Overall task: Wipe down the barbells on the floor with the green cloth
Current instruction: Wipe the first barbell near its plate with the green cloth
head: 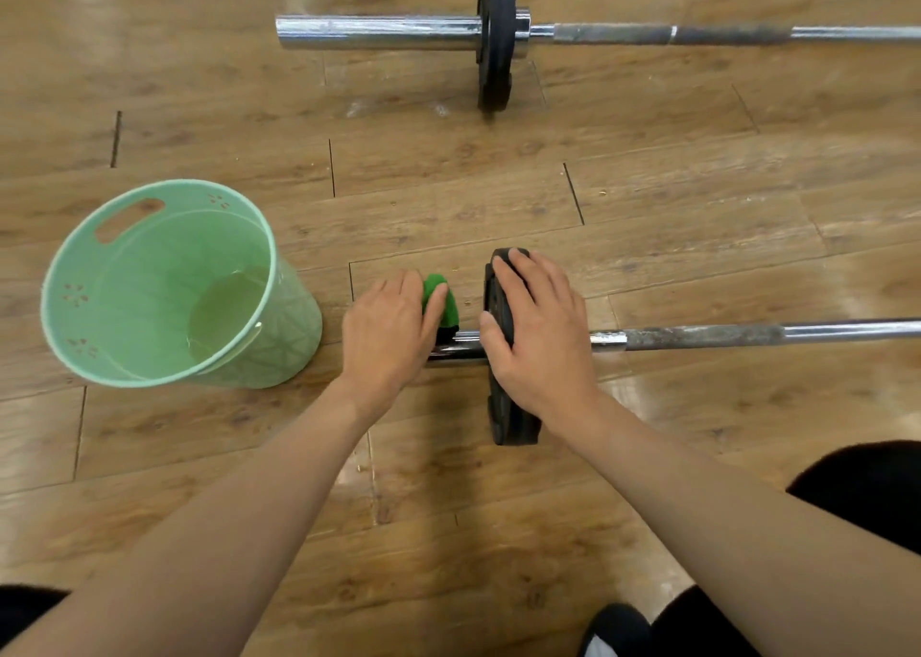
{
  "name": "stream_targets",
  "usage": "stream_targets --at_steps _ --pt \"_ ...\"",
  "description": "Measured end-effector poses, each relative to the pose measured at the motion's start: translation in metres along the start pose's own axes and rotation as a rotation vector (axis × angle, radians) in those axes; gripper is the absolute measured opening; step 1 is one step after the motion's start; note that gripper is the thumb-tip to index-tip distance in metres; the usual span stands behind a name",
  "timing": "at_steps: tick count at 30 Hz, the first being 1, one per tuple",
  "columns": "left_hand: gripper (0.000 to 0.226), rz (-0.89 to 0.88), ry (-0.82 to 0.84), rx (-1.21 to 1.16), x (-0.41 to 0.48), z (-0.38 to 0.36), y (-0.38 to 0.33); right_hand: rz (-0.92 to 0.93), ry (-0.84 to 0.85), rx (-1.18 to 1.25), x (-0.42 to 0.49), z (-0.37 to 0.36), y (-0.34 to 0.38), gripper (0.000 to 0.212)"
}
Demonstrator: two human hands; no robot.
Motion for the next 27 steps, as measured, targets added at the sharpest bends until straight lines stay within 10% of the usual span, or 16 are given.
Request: stream_targets --at_steps 13,27 --pt "0.031 -0.029 0.033 -0.284 0.054 0.073 -0.133 0.132 0.471 -0.293 0.033 0.09 -0.097 0.102" --pt "0.029 -0.058 0.474 -0.057 -0.013 -0.081 -0.229 0.052 0.543 -0.208 -0.004 0.082 -0.241 0.098"
Point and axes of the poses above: each hand's wrist, its own x-axis towards the middle knuckle, its own z-axis out of the back of the hand, y = z × x, the point moved 9 cm from there along x, towards the middle knuckle, and after that the axes turned 8 degrees about -y, right-handed, at the moved point
